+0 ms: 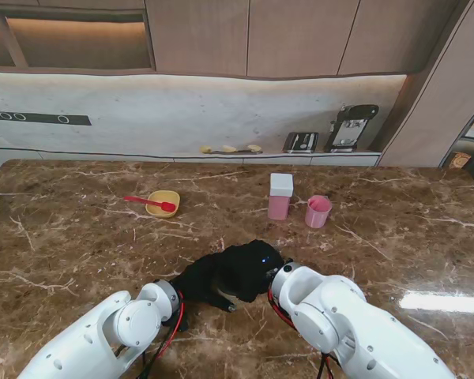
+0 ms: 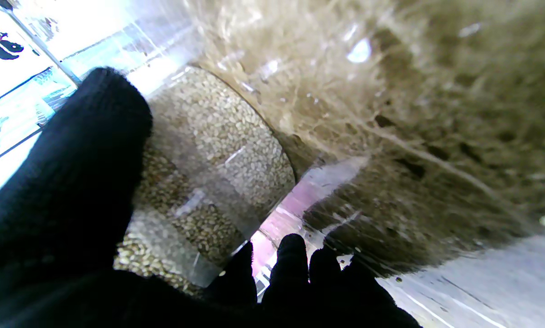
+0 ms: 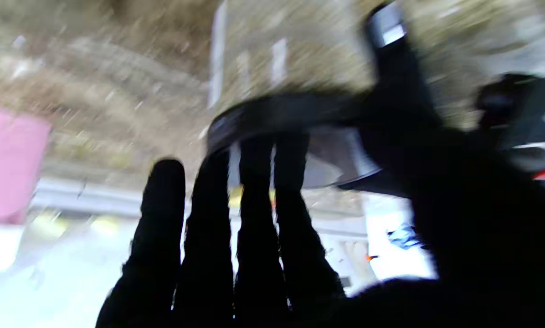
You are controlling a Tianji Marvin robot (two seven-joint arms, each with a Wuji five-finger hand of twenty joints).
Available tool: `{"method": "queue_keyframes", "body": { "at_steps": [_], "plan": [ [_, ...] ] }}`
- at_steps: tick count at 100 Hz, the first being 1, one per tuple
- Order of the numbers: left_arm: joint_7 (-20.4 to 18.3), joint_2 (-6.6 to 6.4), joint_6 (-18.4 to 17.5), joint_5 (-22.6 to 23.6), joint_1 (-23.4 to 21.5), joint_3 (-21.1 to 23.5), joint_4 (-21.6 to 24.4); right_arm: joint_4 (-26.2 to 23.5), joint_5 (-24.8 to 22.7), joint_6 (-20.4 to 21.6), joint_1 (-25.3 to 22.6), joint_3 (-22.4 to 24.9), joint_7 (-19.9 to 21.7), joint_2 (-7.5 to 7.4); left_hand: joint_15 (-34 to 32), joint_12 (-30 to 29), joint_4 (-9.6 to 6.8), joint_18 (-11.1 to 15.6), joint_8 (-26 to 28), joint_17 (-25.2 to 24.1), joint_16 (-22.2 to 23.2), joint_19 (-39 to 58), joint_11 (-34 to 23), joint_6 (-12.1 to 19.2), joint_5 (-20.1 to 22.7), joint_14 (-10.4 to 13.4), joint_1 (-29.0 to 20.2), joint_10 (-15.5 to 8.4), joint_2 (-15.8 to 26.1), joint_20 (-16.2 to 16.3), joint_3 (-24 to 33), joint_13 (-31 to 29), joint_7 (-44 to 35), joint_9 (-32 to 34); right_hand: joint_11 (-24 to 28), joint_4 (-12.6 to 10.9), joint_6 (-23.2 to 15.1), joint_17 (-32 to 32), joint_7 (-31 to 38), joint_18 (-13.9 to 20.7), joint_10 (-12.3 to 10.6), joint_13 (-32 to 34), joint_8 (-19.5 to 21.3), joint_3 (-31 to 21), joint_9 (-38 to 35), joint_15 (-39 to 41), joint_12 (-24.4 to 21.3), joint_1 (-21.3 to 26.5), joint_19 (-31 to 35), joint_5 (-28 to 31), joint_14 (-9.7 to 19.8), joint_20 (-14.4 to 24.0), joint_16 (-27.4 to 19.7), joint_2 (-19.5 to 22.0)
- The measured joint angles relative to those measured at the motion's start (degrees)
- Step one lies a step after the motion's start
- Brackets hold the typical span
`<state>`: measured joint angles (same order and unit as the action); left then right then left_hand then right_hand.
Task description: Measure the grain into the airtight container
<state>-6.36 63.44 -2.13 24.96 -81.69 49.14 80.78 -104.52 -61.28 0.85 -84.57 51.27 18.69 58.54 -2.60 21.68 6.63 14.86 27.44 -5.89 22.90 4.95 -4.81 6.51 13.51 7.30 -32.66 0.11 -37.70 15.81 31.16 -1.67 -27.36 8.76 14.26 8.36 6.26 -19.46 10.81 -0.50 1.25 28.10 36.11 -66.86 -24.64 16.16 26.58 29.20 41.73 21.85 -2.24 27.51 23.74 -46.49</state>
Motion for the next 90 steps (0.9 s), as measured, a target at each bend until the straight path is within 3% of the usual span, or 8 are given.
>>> {"method": "queue_keyframes", "body": {
  "at_steps": [7,12,26,43,55,62,76,90],
  "plan": [
    [-0.01,-0.03,-0.06,0.00,0.00,-0.02,0.00,-1.28,8.80,4.74,0.05,2.54,7.56,-0.17,0.04,0.00,0.02,0.00,0.00,0.00,-0.01,-0.01,0.00,0.26,0.00,0.00,0.00,0.00,0.00,0.00,0.00,0.00,0.00,0.00,-4.57,-2.41,-1.18,9.31,-2.78,-3.40,0.86,-10.99,-2.58,-7.76,5.62,-9.08,-4.11,2.79,-10.47,-1.42,-2.44,-5.17,-6.74,0.88],
    [-0.02,-0.06,-0.08,0.01,-0.01,0.00,0.01,-1.44,12.20,5.64,0.36,2.71,8.58,-0.69,0.04,0.00,0.02,0.00,0.00,0.00,-0.02,-0.02,0.00,0.26,0.00,0.00,0.00,0.00,0.00,0.00,0.00,0.00,0.00,0.00,-5.56,-2.49,-1.21,12.46,-5.32,-5.26,-0.35,-14.59,-3.68,-7.14,8.67,-10.11,-5.62,2.74,-13.40,-4.91,0.13,-6.41,-8.06,1.58],
    [-0.03,-0.05,-0.09,0.06,-0.05,0.03,0.02,-1.47,2.55,4.10,-0.03,1.55,1.32,-1.13,0.04,0.00,0.02,0.00,-0.01,0.00,-0.02,-0.02,0.00,0.26,0.00,0.01,0.00,0.00,0.00,0.00,0.00,0.00,0.02,0.00,-7.01,-2.52,-1.05,13.61,-5.83,0.53,-0.01,-15.96,-3.87,9.66,9.13,-10.42,-7.03,-6.66,-13.98,-5.34,0.33,-6.30,-8.50,1.94],
    [0.11,-0.04,-0.03,-0.09,-0.04,-0.04,0.00,-1.38,-1.68,-3.98,0.02,-0.32,0.12,-0.56,0.04,0.00,0.02,0.00,-0.01,0.00,-0.02,-0.07,0.00,0.26,0.00,0.01,0.00,0.00,0.00,0.00,0.00,0.01,0.02,0.00,1.23,-0.93,-0.41,4.11,4.89,0.69,0.22,-1.95,0.66,10.80,-0.14,-1.86,-1.53,-13.68,-5.09,-0.17,1.94,-1.68,-3.65,1.89],
    [0.17,-0.04,-0.03,-0.08,0.01,-0.13,-0.04,-0.61,-4.12,-4.53,0.69,-1.64,-1.01,-0.31,0.05,0.00,0.02,0.00,-0.01,0.00,-0.02,-0.21,0.00,0.26,0.00,0.01,0.00,0.00,0.00,0.00,0.00,0.01,0.03,0.00,7.87,-0.93,-1.67,-2.74,7.57,0.60,-1.08,5.23,4.24,10.24,-3.61,11.06,6.08,-13.23,6.09,1.00,3.18,5.33,7.33,1.93],
    [0.14,-0.05,-0.03,-0.08,0.05,-0.16,-0.06,-0.52,-4.05,-4.18,0.77,-1.61,-0.89,-0.18,0.11,0.00,0.02,0.00,-0.01,0.00,-0.02,-0.26,0.00,0.26,0.00,0.01,0.00,0.00,0.00,0.00,0.00,0.01,0.03,0.00,7.36,-0.38,-1.59,-3.62,6.45,0.57,-1.12,6.14,4.60,9.92,-3.73,11.17,6.50,-6.44,6.49,1.51,3.61,5.38,8.12,0.81],
    [0.09,-0.08,-0.06,0.13,0.07,-0.17,-0.06,-1.31,9.45,4.81,0.70,2.17,8.65,-0.37,0.17,0.00,0.02,0.00,-0.01,0.00,-0.02,-0.30,0.00,0.26,0.00,0.01,0.00,-0.01,0.01,0.00,0.00,0.01,0.02,0.00,-3.03,-0.78,-1.58,13.48,-3.69,-0.90,0.02,-15.30,-0.34,-5.30,9.09,-7.58,-2.41,2.99,-13.35,-4.61,1.88,-3.90,-5.57,1.87],
    [0.06,-0.10,-0.05,0.25,0.08,-0.17,-0.04,-2.03,9.28,4.62,1.00,1.68,8.64,-1.52,0.20,0.00,0.02,0.00,-0.01,0.00,-0.03,-0.30,0.00,0.26,-0.02,0.01,0.00,-0.01,0.04,0.00,0.00,0.01,0.04,0.00,-7.35,-1.87,-1.75,18.31,-8.22,1.97,0.30,-20.92,-0.89,5.06,14.27,-12.06,-6.33,-1.08,-16.92,-9.82,2.24,-5.02,-8.77,2.30]
  ]
}}
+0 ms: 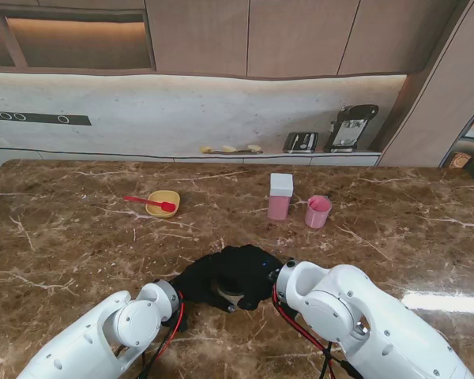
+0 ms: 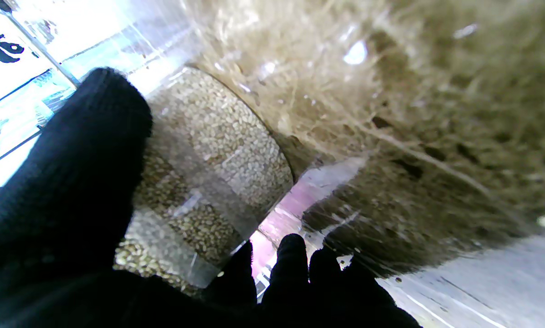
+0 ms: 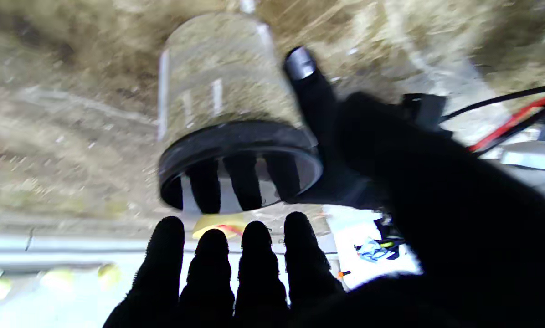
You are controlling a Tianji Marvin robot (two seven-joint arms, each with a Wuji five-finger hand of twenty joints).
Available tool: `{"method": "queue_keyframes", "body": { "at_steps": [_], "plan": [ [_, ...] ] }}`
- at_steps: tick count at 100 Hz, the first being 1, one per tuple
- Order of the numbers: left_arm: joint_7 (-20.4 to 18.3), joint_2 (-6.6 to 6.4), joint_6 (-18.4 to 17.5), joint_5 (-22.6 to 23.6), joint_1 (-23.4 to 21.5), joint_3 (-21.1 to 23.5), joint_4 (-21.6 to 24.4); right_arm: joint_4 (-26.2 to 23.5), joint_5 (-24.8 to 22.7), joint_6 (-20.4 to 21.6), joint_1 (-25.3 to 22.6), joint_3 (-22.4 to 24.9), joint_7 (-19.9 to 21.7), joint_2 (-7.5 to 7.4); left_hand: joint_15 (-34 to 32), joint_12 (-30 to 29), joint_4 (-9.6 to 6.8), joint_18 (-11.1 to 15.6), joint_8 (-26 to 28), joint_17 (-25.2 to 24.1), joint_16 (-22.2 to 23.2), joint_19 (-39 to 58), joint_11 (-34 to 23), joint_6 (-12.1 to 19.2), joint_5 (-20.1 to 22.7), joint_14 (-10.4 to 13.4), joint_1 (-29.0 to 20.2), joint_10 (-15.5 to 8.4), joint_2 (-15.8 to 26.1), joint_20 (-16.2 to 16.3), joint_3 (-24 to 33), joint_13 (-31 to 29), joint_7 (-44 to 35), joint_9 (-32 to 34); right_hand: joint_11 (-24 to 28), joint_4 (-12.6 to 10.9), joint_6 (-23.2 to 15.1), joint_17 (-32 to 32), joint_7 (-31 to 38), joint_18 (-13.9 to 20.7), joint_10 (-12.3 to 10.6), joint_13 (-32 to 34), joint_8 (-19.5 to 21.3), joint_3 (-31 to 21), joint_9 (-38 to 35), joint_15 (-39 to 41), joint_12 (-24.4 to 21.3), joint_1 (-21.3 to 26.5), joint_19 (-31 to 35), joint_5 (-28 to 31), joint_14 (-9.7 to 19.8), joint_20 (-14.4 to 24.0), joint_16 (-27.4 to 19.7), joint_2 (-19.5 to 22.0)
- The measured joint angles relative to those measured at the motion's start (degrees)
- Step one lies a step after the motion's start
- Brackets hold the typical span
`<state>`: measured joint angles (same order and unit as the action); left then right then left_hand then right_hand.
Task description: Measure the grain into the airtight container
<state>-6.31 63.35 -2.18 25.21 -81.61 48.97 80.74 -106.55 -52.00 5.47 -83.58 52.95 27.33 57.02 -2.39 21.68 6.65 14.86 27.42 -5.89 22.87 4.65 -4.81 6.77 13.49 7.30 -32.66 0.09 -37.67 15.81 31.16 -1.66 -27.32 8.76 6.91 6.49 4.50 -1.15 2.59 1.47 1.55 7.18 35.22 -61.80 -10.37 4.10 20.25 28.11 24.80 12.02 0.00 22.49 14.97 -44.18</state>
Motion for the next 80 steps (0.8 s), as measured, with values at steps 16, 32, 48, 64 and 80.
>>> {"method": "queue_keyframes", "body": {
  "at_steps": [16,32,48,64,80],
  "plan": [
    [0.04,0.00,0.06,0.05,-0.06,-0.01,0.03,0.76,-10.96,-5.97,-0.51,-1.73,-9.23,0.58,0.42,0.00,0.00,0.00,0.00,0.00,-0.01,-0.42,0.00,0.00,-0.57,0.03,0.00,0.00,0.46,0.00,0.00,0.00,0.00,0.00,1.08,0.42,0.94,-0.63,1.90,0.91,-0.04,5.07,0.13,9.23,-5.29,2.22,-0.64,-10.62,-0.66,2.62,0.65,0.17,-0.01,1.93],
    [0.14,0.01,0.12,0.01,-0.11,-0.04,0.06,1.80,-12.41,-8.40,0.23,-3.48,-8.34,1.06,0.47,0.00,0.00,0.00,0.00,0.00,-0.04,-0.55,0.00,0.00,-0.65,0.04,0.00,0.00,0.53,0.00,0.00,0.04,0.00,0.00,8.54,0.94,0.69,-8.99,10.68,-0.45,-0.67,18.32,1.38,7.17,-12.13,18.32,7.32,-13.16,12.12,7.31,1.45,9.91,13.69,1.83],
    [0.14,0.01,0.10,0.06,-0.10,-0.07,0.04,2.16,-9.69,-6.53,0.41,-3.07,-7.54,1.20,0.48,0.00,0.00,0.00,0.00,-0.01,-0.04,-0.85,0.00,0.00,-0.72,0.04,0.00,0.00,0.57,0.00,0.01,0.22,0.00,0.00,8.74,1.33,1.28,-10.72,9.06,-2.12,-0.82,18.19,1.01,1.50,-13.89,15.56,8.96,-1.17,12.57,8.90,1.51,11.81,12.46,-0.91],
    [0.05,-0.06,0.01,0.10,-0.10,-0.20,0.02,1.42,6.14,-0.44,1.68,-0.43,4.56,0.05,1.10,0.01,0.60,0.00,0.00,-0.51,-0.46,-1.62,0.00,0.69,-0.72,0.04,0.00,-0.01,0.57,0.00,0.01,0.57,0.00,0.00,-2.10,1.04,2.35,2.25,-1.53,-1.42,1.52,-0.68,-2.11,0.11,0.01,-2.27,-0.52,2.20,-2.05,-1.69,-0.63,3.75,-1.39,0.81],
    [0.16,-0.05,0.12,0.03,-0.09,-0.25,0.02,1.70,-2.73,-2.71,1.26,-1.49,-4.06,0.01,1.10,0.01,0.60,0.00,0.00,-0.51,-0.46,-1.63,0.00,0.59,-0.72,0.04,0.00,-0.01,0.57,0.00,0.01,0.57,0.00,0.00,-2.79,1.04,2.11,2.94,-2.04,0.94,1.05,-1.14,-1.72,15.01,0.22,-2.53,-1.44,-4.28,-2.08,-2.25,-0.21,3.75,-1.51,4.29]
  ]
}}
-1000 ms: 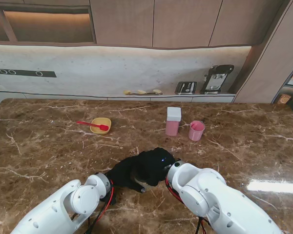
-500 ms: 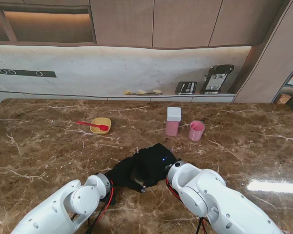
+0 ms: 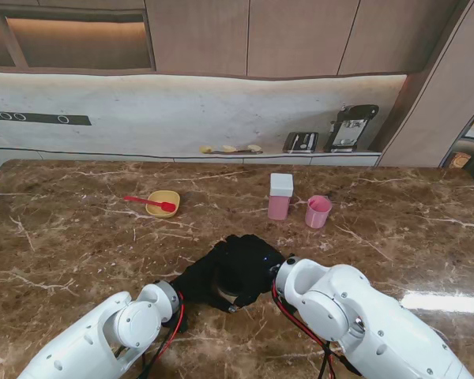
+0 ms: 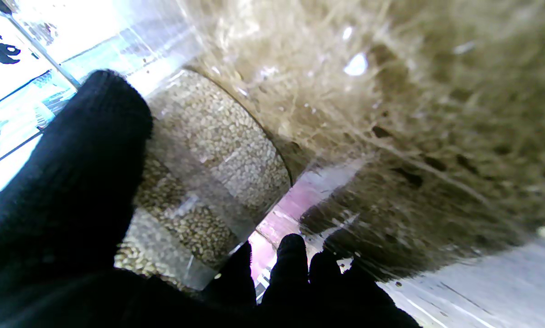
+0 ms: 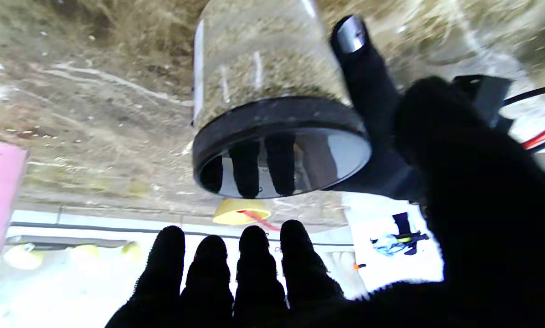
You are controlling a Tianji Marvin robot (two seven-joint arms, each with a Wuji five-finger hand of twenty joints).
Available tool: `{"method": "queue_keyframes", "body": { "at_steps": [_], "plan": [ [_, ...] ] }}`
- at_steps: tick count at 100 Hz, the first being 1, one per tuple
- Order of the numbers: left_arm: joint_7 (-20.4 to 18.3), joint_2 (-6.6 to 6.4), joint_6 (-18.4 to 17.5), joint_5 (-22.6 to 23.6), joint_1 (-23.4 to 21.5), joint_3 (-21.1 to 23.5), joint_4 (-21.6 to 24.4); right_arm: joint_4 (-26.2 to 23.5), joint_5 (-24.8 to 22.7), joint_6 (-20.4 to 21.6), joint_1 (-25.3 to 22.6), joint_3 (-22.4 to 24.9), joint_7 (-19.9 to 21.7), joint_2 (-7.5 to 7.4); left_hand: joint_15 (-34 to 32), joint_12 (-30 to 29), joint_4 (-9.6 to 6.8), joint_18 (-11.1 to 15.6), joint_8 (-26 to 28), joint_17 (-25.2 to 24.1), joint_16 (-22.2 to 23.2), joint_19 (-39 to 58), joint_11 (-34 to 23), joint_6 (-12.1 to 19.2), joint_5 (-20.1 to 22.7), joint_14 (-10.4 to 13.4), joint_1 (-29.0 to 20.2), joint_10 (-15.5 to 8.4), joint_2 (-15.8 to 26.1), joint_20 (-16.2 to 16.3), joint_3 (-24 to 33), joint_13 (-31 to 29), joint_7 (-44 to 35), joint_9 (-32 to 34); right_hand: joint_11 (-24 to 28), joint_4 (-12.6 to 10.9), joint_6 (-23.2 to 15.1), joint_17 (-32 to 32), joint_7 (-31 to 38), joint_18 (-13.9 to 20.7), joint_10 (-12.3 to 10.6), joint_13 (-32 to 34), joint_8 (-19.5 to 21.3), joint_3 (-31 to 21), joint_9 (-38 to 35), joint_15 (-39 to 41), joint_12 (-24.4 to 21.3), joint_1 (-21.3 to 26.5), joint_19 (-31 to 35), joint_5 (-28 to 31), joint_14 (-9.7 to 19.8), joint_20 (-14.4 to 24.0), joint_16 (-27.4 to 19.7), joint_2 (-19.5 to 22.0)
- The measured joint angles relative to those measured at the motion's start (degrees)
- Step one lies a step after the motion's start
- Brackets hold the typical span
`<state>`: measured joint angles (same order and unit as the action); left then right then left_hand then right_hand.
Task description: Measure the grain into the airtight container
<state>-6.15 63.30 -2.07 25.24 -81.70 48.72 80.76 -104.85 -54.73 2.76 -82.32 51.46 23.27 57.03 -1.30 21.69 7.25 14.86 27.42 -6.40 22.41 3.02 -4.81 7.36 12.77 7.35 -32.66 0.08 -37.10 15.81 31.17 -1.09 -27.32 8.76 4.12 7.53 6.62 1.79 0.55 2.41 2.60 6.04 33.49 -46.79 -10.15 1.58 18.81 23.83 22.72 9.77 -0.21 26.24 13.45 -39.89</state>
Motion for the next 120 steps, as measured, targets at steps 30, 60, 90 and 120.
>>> {"method": "queue_keyframes", "body": {
  "at_steps": [30,60,90,120],
  "plan": [
    [-0.05,0.01,0.14,0.09,-0.09,0.08,0.11,1.00,-7.13,-5.99,0.04,-2.56,-3.01,0.98,0.00,0.00,0.00,0.00,0.00,-0.01,-0.01,-0.04,0.00,-0.03,0.00,0.01,0.00,-0.01,0.00,0.00,0.00,0.01,0.01,0.00,14.72,-0.34,-0.77,-21.28,14.29,-1.90,-1.65,26.41,3.75,9.24,-15.06,27.24,11.62,-7.26,24.36,10.62,2.04,12.62,19.93,4.29],
    [-0.14,-0.03,-0.04,0.05,-0.10,0.01,0.04,0.29,10.90,1.36,1.61,0.47,9.68,-0.32,0.01,0.00,0.11,0.06,0.00,-0.39,-0.22,-0.83,0.00,0.43,-0.01,0.07,0.00,-0.01,0.00,0.00,0.00,0.76,0.01,0.00,0.75,-1.72,-1.00,-4.67,1.29,-4.70,0.19,0.46,-0.41,-10.12,-1.42,1.44,0.20,6.55,-0.03,2.88,-3.64,-4.60,0.02,-3.14],
    [-0.18,-0.02,-0.02,0.03,-0.10,0.04,0.05,-0.18,-9.61,-5.31,-0.21,-1.71,-2.07,0.51,0.02,0.00,0.11,0.06,0.00,-0.41,-0.23,-0.83,0.00,0.24,-0.01,0.09,0.00,-0.02,0.00,0.00,0.00,0.76,0.01,0.00,10.65,-2.07,-1.24,-15.19,10.30,-3.09,-0.53,14.28,2.63,8.74,-7.56,16.17,8.49,-8.90,16.98,6.15,-0.93,4.25,11.97,4.47],
    [-0.19,-0.01,-0.02,0.11,-0.14,0.08,0.07,0.59,2.00,-0.67,0.15,-0.41,1.59,0.93,0.02,0.00,0.11,0.06,0.00,-0.41,-0.23,-0.83,0.00,0.14,-0.01,0.09,0.00,-0.03,0.01,0.00,0.00,0.77,0.01,0.00,8.69,-1.69,-3.09,-13.95,7.93,-2.99,-1.51,10.90,0.56,-17.42,-8.67,11.49,7.22,8.75,14.21,11.05,-0.68,3.22,7.78,-3.06]
  ]
}}
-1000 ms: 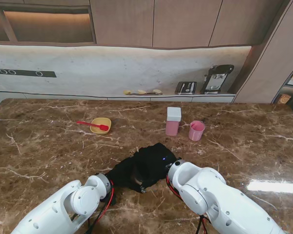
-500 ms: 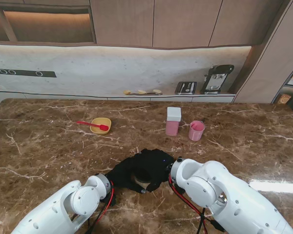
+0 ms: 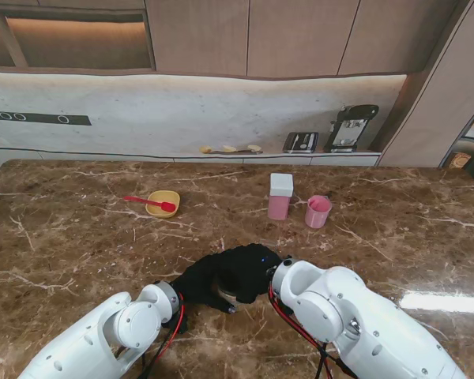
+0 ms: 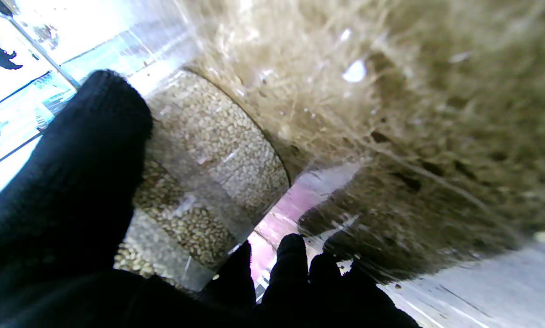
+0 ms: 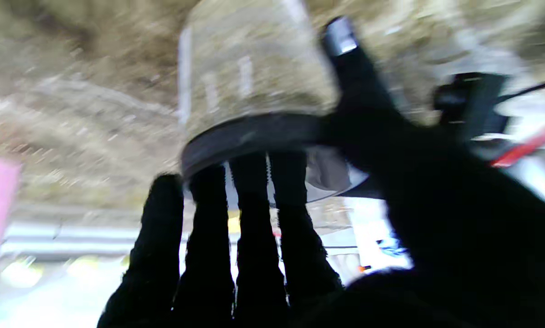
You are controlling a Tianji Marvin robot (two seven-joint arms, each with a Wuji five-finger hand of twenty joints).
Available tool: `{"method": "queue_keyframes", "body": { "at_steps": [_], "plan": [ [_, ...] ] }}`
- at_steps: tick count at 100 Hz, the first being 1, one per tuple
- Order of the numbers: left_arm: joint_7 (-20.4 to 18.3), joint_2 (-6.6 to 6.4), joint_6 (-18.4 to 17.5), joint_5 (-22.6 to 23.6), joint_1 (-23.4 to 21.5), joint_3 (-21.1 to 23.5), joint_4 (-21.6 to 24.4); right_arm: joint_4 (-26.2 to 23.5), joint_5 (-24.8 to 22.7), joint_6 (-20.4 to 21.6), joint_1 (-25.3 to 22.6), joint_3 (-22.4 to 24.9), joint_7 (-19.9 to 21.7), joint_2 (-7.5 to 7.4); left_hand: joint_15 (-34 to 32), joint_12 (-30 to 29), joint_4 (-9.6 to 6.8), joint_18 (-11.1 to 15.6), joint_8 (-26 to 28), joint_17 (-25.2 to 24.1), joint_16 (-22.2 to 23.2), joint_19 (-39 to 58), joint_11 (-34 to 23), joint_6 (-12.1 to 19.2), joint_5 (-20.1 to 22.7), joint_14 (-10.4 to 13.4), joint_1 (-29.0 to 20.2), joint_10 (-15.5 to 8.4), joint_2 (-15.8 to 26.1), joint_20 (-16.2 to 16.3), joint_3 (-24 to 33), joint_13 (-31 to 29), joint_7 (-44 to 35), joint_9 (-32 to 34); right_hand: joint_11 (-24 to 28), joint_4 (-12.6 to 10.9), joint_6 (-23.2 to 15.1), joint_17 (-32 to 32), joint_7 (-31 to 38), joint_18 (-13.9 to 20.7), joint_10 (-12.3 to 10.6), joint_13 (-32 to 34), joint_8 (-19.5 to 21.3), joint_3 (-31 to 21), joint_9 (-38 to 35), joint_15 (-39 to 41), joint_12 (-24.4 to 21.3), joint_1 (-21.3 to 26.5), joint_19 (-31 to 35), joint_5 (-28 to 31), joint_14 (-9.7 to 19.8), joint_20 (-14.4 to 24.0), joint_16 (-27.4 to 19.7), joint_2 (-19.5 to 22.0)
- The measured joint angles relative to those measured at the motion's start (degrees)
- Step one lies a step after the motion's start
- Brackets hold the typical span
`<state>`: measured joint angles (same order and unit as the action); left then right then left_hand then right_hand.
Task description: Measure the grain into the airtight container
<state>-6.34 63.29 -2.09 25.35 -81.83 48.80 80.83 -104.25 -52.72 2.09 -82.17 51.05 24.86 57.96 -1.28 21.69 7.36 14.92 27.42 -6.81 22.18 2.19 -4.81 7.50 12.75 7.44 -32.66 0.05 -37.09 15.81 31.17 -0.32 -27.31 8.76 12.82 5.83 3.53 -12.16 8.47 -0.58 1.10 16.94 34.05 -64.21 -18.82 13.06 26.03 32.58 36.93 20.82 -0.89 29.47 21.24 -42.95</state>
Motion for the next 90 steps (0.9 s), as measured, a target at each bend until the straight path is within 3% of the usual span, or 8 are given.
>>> {"method": "queue_keyframes", "body": {
  "at_steps": [8,12,23,30,44,59,76,90],
  "plan": [
    [0.00,-0.01,0.00,0.00,0.01,-0.01,-0.03,-0.57,3.11,2.34,0.12,0.86,3.92,-0.45,0.00,0.00,0.00,0.11,0.00,0.00,0.00,0.00,0.00,0.00,0.00,0.14,0.00,0.00,0.00,0.00,0.00,0.00,0.00,0.00,-6.53,0.00,0.59,7.63,-3.85,0.56,0.24,-8.17,-1.67,-2.33,5.79,-6.83,-6.60,-0.40,-8.94,-3.23,-0.11,-3.91,-5.71,-0.70],
    [0.01,-0.01,0.00,0.00,0.01,-0.01,-0.03,-0.93,2.84,2.07,0.19,0.81,4.40,-0.72,0.00,0.00,0.00,0.11,0.00,0.00,0.00,0.00,0.00,0.00,0.00,0.14,0.00,-0.01,0.01,0.00,0.00,0.00,0.00,0.00,-8.04,0.00,-1.63,9.01,-5.73,0.69,0.57,-9.70,-2.61,0.45,7.18,-8.22,-8.07,-0.46,-10.59,-3.85,-0.64,-4.58,-6.42,-1.51],
    [0.01,-0.01,0.00,-0.04,0.01,-0.01,-0.03,-1.25,0.36,0.25,0.21,0.33,2.93,-0.94,0.00,0.00,0.00,0.11,0.00,-0.01,0.00,0.00,0.00,0.00,0.00,0.14,0.00,-0.01,0.01,0.00,0.00,0.00,0.00,0.00,-8.63,0.00,-2.90,9.16,-7.31,0.71,1.25,-9.63,-3.86,8.57,7.20,-8.46,-9.29,-5.50,-10.91,-5.12,-0.94,-4.60,-6.96,-2.85],
    [0.03,-0.01,-0.01,-0.04,0.01,-0.02,-0.03,-1.16,-1.30,-0.36,0.15,0.08,1.26,-0.88,0.00,0.00,0.00,0.11,0.00,-0.01,0.00,0.00,0.00,0.00,0.00,0.14,0.00,-0.02,0.01,0.00,0.00,0.00,0.00,0.00,-8.07,1.04,-2.76,7.38,-7.04,0.68,1.25,-7.52,-3.67,8.61,6.78,-7.62,-9.29,-9.44,-10.48,-5.05,-1.28,-4.60,-6.96,-4.57],
    [0.04,0.00,-0.04,-0.04,0.01,-0.02,-0.05,-0.89,-9.02,-2.67,0.04,-1.15,-2.15,-0.54,0.00,0.00,0.00,0.12,0.00,-0.01,0.00,-0.01,0.00,-0.01,0.00,0.15,0.00,-0.02,0.01,0.00,0.00,0.00,0.00,0.00,-1.27,2.69,-0.06,-3.00,-0.94,0.46,1.14,6.21,-1.10,3.96,1.03,1.25,-4.06,-15.85,-0.27,-3.56,-1.16,-0.16,0.39,-7.38],
    [0.03,-0.02,-0.17,0.08,0.05,-0.04,-0.11,-0.01,-6.28,-5.53,0.48,-2.43,-3.38,-0.15,0.00,0.00,0.00,0.12,0.00,-0.02,0.00,-0.01,0.00,-0.01,0.00,0.15,0.00,-0.03,0.03,0.00,0.00,0.00,0.00,0.00,4.00,3.31,0.96,-11.52,3.94,-0.17,0.08,15.74,0.79,3.08,-6.43,9.56,0.95,-16.34,8.23,-1.16,0.12,2.68,7.04,-7.91],
    [0.04,-0.02,-0.25,0.09,0.06,-0.04,-0.17,1.62,-9.11,-5.43,1.35,-3.73,-6.13,0.18,0.00,0.00,0.00,0.12,0.00,-0.02,0.00,-0.01,0.00,-0.03,-0.03,0.15,0.00,-0.03,0.11,0.00,0.00,0.00,0.00,0.00,6.71,3.77,-0.54,-16.85,8.04,0.01,-0.71,19.16,3.19,2.67,-9.21,17.65,2.90,-15.49,16.70,1.94,2.26,3.58,12.82,-8.29],
    [0.03,-0.03,-0.29,0.06,0.07,-0.03,-0.20,2.70,-7.37,-4.28,1.35,-3.62,-8.40,0.40,0.00,0.00,0.00,0.22,0.00,-0.03,0.00,-0.01,0.00,-0.40,-0.53,0.23,0.00,-0.04,0.57,0.00,0.00,0.02,0.00,0.00,9.68,3.94,-1.84,-18.05,11.48,0.59,-1.54,19.68,6.25,5.13,-9.97,19.44,5.53,-12.10,19.48,4.53,0.25,3.56,14.06,-8.70]
  ]
}}
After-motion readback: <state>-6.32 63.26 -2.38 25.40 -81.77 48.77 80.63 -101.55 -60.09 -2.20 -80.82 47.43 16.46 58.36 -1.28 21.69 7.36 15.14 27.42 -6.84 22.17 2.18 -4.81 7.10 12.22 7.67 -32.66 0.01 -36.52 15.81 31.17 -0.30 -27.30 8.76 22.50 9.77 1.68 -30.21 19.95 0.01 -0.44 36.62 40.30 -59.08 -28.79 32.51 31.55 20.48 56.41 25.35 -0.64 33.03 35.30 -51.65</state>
